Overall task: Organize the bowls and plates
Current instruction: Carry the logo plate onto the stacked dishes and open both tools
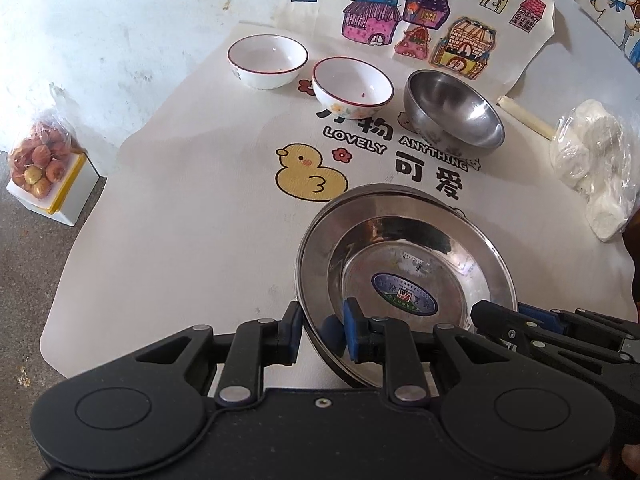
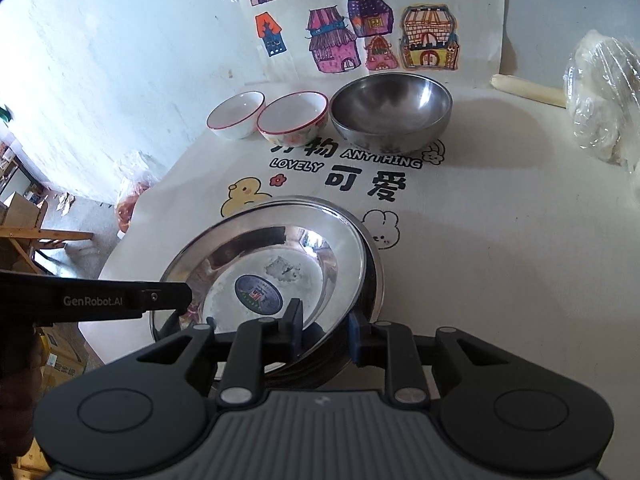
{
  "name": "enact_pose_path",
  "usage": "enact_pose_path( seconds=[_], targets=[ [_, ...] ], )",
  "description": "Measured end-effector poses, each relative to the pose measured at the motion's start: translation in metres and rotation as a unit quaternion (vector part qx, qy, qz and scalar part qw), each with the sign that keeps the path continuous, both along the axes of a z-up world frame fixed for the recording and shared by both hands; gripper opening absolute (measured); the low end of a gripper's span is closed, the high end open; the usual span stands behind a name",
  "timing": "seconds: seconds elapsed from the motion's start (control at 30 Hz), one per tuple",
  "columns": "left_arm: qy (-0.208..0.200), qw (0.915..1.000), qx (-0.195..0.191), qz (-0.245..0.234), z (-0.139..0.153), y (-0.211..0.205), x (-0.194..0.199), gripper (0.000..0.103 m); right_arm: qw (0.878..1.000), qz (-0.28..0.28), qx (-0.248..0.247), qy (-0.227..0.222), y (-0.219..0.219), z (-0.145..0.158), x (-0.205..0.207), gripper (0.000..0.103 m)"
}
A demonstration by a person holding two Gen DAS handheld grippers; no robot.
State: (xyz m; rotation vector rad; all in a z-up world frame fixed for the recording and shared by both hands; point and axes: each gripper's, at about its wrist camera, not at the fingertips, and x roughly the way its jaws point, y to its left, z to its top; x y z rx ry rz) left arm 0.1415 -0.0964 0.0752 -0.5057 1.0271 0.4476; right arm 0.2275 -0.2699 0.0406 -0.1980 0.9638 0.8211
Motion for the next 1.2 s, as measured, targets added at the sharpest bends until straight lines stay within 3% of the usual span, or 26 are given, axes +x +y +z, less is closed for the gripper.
enact_pose_path(
  seconds=[0.47,0.77,0.97,1.2],
  targets=[
    [0.012,0.9999,-0.012,0.005,-0.005,0.0,0.0,0.024,1.0,0.011,-0.011,0.014,-0.001,-0.005,0.002,0.027],
    [0.027,0.9995,0.013,0.008,-0.004,-0.004,0.0,0.022,1.0,0.018,-0.024,0.007,-0.004,-0.005,0.005,0.028],
    [0.025,0.9993,0.02,0.016,0.002,-0.005,0.002,0.023,0.999,0.018,-0.036,0.008,-0.007,-0.006,0.009,0.034],
    [0.019,0.999,0.031,0.027,0.013,-0.002,0.015,0.037,0.999,0.018,-0.034,0.005,-0.01,-0.001,0.017,0.048]
  ],
)
